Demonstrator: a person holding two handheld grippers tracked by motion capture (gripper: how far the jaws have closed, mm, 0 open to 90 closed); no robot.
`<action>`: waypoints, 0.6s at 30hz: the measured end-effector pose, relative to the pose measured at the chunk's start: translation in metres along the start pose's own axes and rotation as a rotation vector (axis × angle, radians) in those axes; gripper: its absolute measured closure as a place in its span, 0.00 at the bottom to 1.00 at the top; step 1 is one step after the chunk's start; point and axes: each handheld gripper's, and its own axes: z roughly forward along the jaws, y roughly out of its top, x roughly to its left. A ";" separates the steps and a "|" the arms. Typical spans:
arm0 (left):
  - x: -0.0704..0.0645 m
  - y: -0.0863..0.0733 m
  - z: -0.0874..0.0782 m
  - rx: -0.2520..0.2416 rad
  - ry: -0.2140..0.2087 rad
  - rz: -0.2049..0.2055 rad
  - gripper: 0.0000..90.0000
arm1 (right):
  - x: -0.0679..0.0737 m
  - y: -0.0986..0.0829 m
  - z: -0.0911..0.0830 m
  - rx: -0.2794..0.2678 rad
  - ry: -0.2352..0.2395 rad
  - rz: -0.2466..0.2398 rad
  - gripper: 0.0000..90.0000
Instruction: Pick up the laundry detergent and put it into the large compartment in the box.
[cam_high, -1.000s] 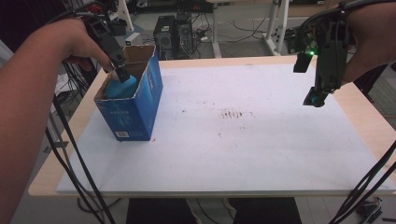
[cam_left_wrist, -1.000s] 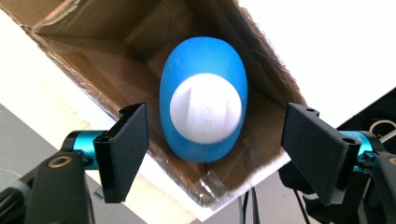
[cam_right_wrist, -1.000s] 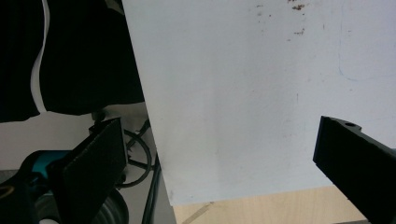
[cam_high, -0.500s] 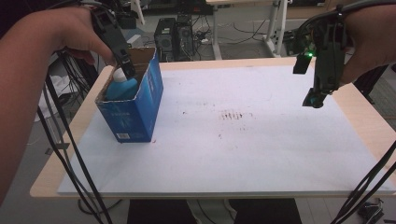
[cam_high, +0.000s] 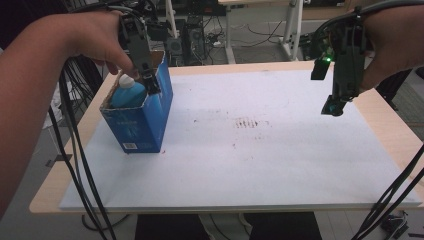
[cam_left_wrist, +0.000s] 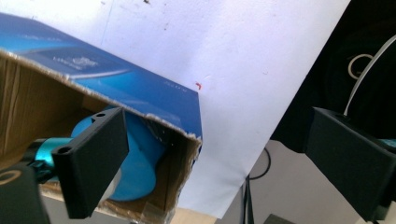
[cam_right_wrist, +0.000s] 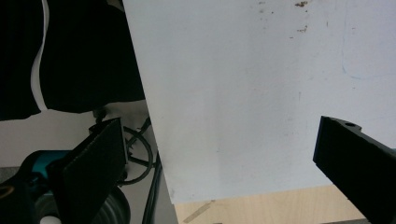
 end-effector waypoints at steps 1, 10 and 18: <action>-0.001 0.002 0.001 0.001 0.001 0.005 0.07 | 0.000 0.000 0.000 0.002 0.001 -0.001 0.02; -0.015 0.023 0.015 0.019 -0.033 0.109 0.02 | -0.003 0.002 0.001 0.001 0.010 -0.004 0.02; -0.022 0.039 0.030 0.037 -0.037 0.189 0.02 | -0.006 0.003 0.002 0.001 0.013 -0.002 0.02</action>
